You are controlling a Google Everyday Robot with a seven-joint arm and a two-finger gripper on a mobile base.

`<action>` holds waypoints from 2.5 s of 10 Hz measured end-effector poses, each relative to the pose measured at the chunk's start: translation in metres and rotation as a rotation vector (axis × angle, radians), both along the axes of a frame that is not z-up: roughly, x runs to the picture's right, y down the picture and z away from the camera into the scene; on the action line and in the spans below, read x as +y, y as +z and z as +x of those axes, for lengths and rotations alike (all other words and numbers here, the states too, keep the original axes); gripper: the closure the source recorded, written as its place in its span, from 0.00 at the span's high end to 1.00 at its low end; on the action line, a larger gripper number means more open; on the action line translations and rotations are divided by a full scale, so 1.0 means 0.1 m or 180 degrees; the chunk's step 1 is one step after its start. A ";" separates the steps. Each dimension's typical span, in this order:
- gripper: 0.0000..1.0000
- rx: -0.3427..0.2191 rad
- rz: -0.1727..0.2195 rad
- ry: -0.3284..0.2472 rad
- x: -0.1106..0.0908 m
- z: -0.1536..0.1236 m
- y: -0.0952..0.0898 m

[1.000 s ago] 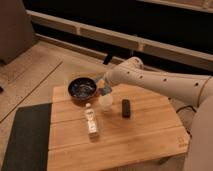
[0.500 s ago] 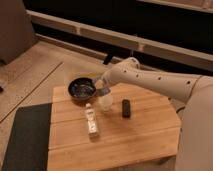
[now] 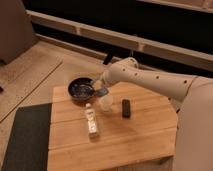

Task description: Place the white sponge in the ceramic cup

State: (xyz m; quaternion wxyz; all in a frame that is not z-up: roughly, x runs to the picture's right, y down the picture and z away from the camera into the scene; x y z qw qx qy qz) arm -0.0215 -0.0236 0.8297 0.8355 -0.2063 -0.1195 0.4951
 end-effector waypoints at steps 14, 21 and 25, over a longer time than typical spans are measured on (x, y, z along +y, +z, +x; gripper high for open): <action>0.00 0.0131 0.0022 -0.0015 0.17 -0.04 0.04; 0.00 0.0164 0.0000 -0.0035 0.21 -0.02 0.08; 0.00 0.0190 -0.0046 -0.0046 0.27 -0.02 0.16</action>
